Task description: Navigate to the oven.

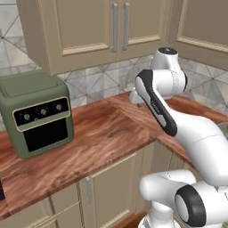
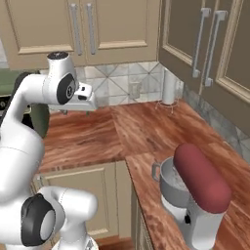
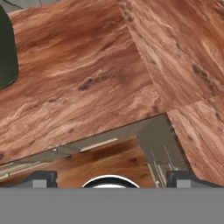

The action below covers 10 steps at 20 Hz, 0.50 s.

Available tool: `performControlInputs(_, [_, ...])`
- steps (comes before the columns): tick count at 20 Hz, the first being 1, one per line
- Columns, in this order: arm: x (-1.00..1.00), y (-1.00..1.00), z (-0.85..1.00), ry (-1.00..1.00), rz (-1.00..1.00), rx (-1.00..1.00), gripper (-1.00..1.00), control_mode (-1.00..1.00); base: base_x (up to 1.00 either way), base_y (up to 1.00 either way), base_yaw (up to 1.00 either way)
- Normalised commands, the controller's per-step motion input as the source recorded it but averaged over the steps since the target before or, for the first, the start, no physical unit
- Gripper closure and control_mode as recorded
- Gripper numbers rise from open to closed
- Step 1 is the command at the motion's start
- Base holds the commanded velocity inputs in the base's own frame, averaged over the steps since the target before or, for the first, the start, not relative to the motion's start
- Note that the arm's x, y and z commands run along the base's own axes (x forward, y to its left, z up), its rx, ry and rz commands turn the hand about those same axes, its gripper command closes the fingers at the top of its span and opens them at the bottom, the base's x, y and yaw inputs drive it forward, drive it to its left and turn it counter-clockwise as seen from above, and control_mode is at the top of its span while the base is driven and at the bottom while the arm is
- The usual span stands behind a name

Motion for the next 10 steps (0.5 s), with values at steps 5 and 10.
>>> performControlInputs(5, [0.0,0.0,0.0,0.0,0.0,0.0,-1.0,1.0,-0.27,-0.02,-0.02])
performControlInputs(10, [0.0,0.0,0.0,0.0,0.0,0.0,-1.0,1.0,-0.86,-0.06,0.01])
